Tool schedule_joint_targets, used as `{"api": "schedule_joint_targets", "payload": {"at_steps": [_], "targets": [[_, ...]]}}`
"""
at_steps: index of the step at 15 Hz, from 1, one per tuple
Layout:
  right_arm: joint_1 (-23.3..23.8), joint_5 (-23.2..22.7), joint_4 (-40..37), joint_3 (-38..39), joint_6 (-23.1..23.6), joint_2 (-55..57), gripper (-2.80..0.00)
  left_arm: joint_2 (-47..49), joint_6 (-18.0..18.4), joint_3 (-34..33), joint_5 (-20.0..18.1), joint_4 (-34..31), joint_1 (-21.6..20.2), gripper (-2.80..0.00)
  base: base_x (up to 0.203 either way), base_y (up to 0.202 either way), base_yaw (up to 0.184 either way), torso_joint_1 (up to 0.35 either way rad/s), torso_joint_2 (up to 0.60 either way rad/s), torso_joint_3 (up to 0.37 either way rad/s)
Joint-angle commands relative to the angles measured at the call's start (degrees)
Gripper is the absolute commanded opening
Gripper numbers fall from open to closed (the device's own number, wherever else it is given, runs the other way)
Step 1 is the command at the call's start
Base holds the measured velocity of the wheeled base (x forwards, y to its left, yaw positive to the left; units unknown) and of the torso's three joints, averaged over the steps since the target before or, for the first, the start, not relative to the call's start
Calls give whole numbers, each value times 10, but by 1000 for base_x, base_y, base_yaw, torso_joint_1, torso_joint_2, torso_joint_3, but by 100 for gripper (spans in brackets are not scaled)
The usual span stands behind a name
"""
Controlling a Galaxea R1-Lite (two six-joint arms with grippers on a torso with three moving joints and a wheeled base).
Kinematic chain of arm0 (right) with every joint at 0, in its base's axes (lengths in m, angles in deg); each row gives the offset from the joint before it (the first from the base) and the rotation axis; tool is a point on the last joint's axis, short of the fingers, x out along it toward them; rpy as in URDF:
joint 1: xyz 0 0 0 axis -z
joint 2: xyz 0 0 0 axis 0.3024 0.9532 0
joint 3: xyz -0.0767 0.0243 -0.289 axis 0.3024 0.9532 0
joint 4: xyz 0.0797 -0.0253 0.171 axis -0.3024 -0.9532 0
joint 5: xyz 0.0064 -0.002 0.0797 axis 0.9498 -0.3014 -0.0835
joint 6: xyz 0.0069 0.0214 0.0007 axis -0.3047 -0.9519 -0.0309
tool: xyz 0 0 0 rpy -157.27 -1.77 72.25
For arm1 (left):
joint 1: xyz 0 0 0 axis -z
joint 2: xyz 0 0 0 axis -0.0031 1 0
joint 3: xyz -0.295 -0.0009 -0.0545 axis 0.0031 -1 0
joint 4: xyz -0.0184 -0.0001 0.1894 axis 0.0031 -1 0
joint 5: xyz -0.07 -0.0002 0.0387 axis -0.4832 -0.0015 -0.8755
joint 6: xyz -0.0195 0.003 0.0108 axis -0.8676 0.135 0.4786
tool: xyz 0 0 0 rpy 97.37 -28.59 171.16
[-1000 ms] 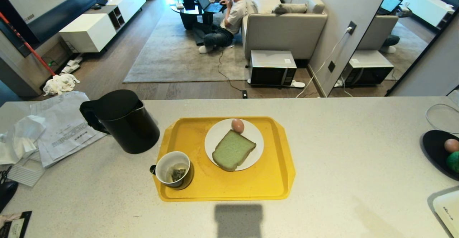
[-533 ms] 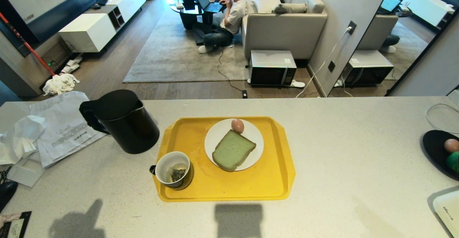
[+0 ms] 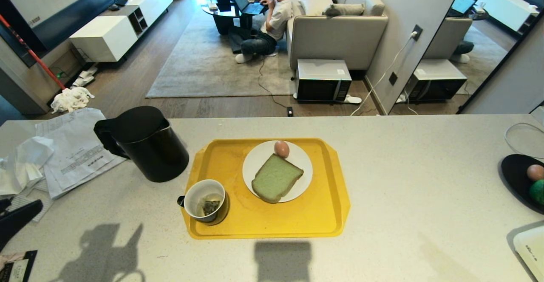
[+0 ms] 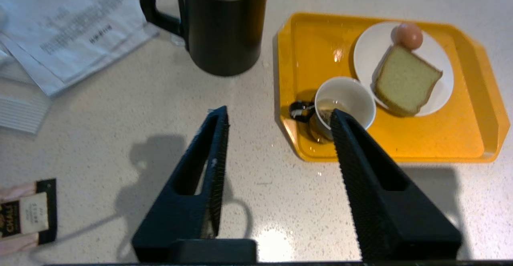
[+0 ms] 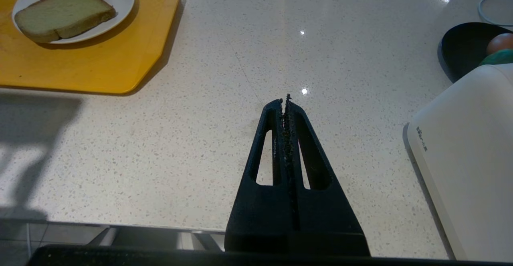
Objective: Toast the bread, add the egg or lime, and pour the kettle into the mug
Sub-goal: Pick up the kettle
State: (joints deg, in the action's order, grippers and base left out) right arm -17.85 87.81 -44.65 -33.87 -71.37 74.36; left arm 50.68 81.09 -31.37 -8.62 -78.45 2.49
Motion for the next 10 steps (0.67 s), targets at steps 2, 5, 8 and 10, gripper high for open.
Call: {"api": "schedule_joint_targets", "payload": {"at_steps": [2, 5, 8, 10], "targets": [[0, 0, 0, 1, 0, 1, -280, 94, -4, -6, -1, 39, -1, 0, 0, 0, 0, 0, 0, 0], [0, 0, 0, 1, 0, 1, -280, 186, -4, -9, -31, 144, -38, 0, 0, 0, 0, 0, 0, 0], [0, 0, 0, 1, 0, 1, -280, 260, 0, -62, -157, 271, -136, 0, 0, 0, 0, 0, 0, 0], [0, 0, 0, 1, 0, 2, -280, 302, 0, -99, -202, 348, -172, 0, 0, 0, 0, 0, 0, 0]]}}
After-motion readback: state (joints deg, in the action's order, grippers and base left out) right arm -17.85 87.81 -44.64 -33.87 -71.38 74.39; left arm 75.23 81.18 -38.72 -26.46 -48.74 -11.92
